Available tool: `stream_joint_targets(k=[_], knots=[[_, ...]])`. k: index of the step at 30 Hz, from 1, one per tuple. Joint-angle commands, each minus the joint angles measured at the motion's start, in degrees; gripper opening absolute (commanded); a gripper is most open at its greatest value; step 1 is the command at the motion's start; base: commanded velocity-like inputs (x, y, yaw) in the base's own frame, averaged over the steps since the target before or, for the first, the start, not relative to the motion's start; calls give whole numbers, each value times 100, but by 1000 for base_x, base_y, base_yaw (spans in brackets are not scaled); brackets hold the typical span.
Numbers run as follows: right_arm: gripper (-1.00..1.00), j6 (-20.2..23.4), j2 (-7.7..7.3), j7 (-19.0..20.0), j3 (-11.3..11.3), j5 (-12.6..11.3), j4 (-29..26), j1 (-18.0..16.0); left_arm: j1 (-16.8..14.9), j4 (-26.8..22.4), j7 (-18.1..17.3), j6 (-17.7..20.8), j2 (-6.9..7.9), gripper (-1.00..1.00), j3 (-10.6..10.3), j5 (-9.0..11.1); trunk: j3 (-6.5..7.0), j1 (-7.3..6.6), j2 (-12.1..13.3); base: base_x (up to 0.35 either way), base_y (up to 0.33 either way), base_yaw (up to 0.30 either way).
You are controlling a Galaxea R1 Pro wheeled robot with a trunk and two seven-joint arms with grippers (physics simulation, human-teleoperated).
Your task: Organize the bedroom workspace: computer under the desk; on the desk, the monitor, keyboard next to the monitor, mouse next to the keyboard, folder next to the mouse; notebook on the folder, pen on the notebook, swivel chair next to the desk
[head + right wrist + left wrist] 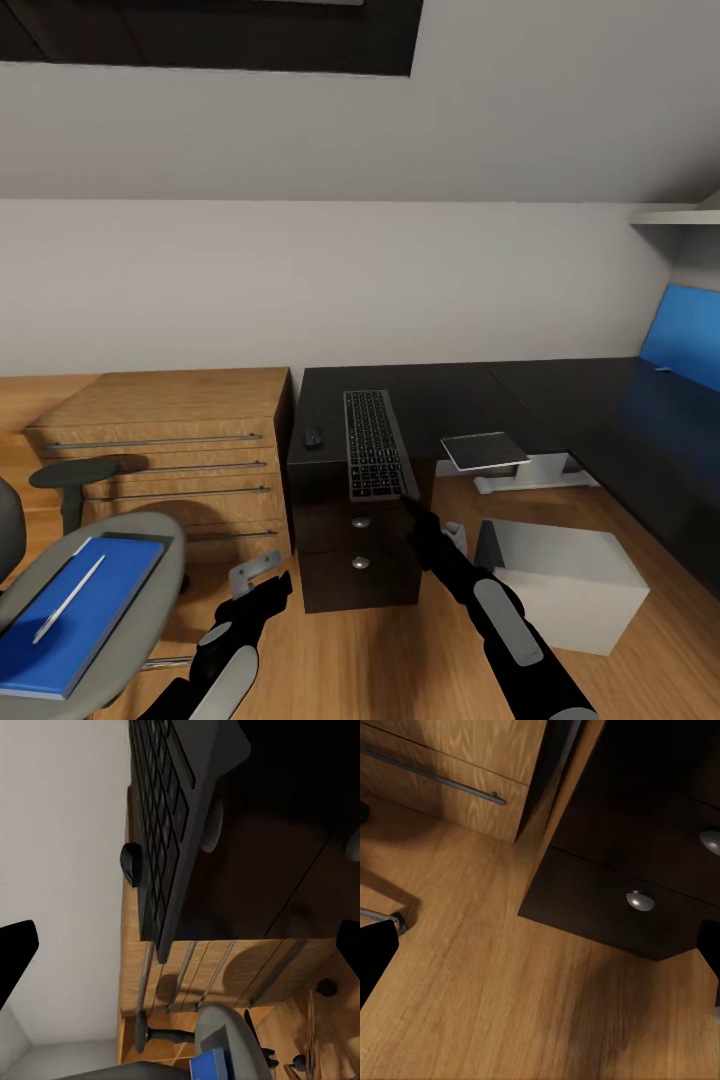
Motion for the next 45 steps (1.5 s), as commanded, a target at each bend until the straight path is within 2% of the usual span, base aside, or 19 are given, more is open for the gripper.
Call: stream_joint_targets(k=[1, 38, 45], knots=[[100, 19, 0, 7, -4, -35, -1, -3, -5, -9, 40, 18, 5, 100, -14, 20, -6, -1, -3, 0, 0, 0], [100, 58, -32, -24, 8, 16, -36, 14, -4, -14, 49, 11, 10, 100, -11, 10, -6, -1, -3, 0, 0, 0], [100, 56, -27, -27, 8, 21, -34, 13, 37, -153, 48, 9, 49, 100, -11, 7, -6, -1, -3, 0, 0, 0]])
